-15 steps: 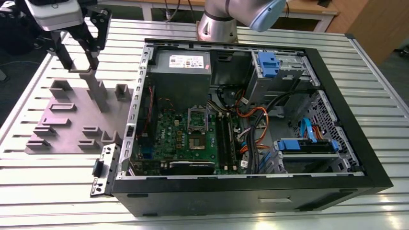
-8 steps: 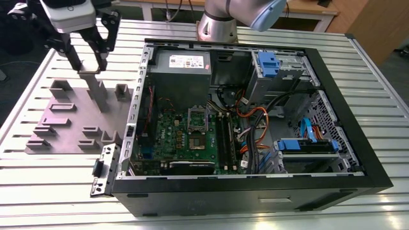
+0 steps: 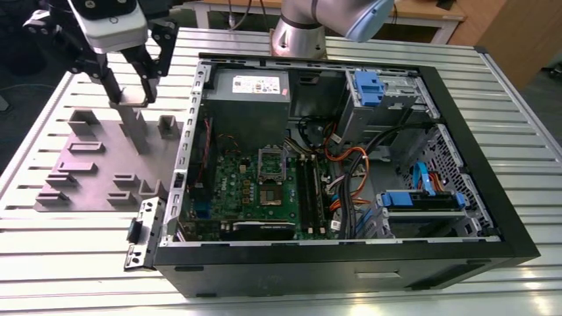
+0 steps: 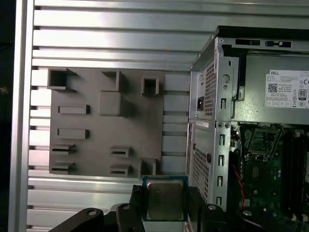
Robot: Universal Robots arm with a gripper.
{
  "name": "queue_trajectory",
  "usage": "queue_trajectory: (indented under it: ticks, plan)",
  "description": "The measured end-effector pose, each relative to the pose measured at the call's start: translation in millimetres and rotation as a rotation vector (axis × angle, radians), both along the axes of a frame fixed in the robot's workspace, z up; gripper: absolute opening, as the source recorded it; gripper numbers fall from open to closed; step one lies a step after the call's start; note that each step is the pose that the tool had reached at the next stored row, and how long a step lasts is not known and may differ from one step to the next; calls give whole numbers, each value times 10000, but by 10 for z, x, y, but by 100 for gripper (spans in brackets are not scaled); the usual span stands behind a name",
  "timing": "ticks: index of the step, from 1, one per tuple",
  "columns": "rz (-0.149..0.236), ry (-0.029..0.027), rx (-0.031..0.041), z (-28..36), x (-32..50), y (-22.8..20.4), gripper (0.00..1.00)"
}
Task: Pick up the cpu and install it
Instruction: 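Pick up the cpu and move it towards the insertion slot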
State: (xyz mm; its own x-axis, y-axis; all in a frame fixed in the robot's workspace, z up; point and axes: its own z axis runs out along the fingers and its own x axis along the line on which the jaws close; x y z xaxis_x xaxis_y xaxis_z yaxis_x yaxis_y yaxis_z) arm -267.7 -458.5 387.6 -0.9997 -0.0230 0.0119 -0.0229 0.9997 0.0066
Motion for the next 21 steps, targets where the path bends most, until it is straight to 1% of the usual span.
queue_trajectory:
  ticks: [2, 3, 5, 12, 21]
  plan:
    - [0, -1, 1, -3, 3, -43, 47]
    - [0, -1, 1, -4, 4, -56, 47]
    - [0, -1, 1, -6, 8, -68, 47]
    - [0, 0, 0, -5, 37, -71, 47]
    - [0, 0, 0, -6, 185, -71, 47]
